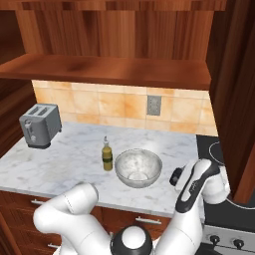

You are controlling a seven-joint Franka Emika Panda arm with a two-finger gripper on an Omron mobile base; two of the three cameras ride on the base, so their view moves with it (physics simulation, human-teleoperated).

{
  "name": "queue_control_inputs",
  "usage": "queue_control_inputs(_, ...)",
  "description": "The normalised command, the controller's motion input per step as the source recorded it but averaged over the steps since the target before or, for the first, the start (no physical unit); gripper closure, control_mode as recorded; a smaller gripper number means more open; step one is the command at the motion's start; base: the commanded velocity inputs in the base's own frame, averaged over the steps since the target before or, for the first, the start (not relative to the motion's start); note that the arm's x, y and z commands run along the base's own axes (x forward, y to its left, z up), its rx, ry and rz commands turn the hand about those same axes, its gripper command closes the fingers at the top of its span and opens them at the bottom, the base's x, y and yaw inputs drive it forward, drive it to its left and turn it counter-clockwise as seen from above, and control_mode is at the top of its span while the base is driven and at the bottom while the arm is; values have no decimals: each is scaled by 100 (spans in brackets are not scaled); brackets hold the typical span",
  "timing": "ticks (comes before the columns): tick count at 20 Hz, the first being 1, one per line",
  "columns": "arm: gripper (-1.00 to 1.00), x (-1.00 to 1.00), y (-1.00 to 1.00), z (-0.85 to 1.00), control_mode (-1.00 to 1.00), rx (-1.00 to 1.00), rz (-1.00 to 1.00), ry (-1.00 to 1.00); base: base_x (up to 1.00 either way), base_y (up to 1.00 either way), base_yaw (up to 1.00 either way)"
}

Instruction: Retrieve the bottle and the shaker from the cabinet and place them next to the mixing bowl on the counter. Then add garlic from the fridge to the mixing bowl.

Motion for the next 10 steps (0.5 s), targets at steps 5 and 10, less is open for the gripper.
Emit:
queue_control_inputs(5,100,0,3,-48,-100,-12,0,-1,0,0,0)
queue_control_inputs(10,100,0,10,-45,-100,-15,0,-1,0,0,0)
